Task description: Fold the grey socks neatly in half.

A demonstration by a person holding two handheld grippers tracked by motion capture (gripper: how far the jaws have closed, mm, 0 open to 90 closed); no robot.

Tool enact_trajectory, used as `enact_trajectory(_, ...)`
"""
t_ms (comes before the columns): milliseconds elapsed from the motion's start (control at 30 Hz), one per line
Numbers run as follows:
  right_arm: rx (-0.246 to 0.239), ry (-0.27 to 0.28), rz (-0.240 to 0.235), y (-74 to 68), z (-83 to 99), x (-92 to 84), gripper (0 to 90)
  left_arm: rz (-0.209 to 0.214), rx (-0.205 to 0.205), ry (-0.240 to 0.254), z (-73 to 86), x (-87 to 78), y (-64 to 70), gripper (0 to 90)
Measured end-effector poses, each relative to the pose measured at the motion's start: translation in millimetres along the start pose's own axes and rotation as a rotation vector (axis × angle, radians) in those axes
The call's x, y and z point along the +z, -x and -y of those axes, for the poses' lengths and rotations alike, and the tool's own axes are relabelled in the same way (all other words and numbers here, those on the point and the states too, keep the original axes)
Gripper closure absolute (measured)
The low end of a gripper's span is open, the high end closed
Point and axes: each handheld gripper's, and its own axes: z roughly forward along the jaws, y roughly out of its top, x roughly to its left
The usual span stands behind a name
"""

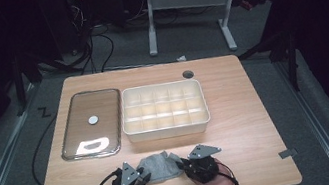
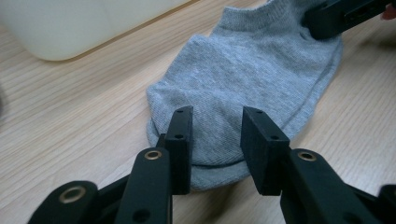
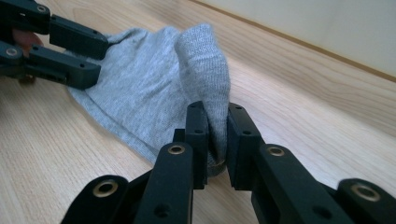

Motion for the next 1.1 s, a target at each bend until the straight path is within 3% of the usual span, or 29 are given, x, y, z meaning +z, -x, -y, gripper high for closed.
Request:
enact_trajectory(267,0.015,0.02,0.002,7.9,4.4,-11.9,81.5,-0.007,0.022,-0.002,-4.5,5.8,7.9,66.0)
enact_trajectory(500,0.021,0.033,-0.019,7.8,1.4,-12.8,81.6,-0.011,0.042,-0.021,-8.4,3.8,7.1,69.7)
enact_trajectory(600,0.027,0.032,-0.031,8.3,2.0,-12.7,81.6,-0.015,0.042,0.001,-13.8,0.6,8.2,69.9)
enact_trajectory(633,0.022,0.031,-0.036,8.1,2.1,-12.2,81.6,-0.008,0.023,0.047,-23.3,-3.1,10.2,70.1)
enact_trajectory(733,0.022,0.029,-0.047,7.4,2.2,-11.4,81.5,0.013,-0.003,0.069,-31.4,-2.1,11.6,74.3)
enact_trajectory(767,0.023,0.029,-0.05,7.2,2.2,-11.4,81.5,0.045,-0.058,0.048,-41.3,6.9,13.1,79.2)
enact_trajectory(933,0.027,0.033,-0.05,7.2,2.3,-11.9,81.5,0.046,-0.093,-0.006,-52.4,33.3,20.6,83.2)
enact_trajectory(967,0.03,0.032,-0.05,7.5,2.4,-11.9,81.5,0.053,-0.09,-0.022,-52.9,38.0,23.0,83.4)
enact_trajectory(1033,0.04,0.034,-0.055,8.8,2.5,-11.9,81.6,0.044,-0.044,-0.076,-50.0,48.3,29.8,84.5)
enact_trajectory(1100,0.051,0.041,-0.067,10.4,2.4,-12.6,81.7,-0.006,0.021,-0.051,-45.1,50.8,39.9,84.9)
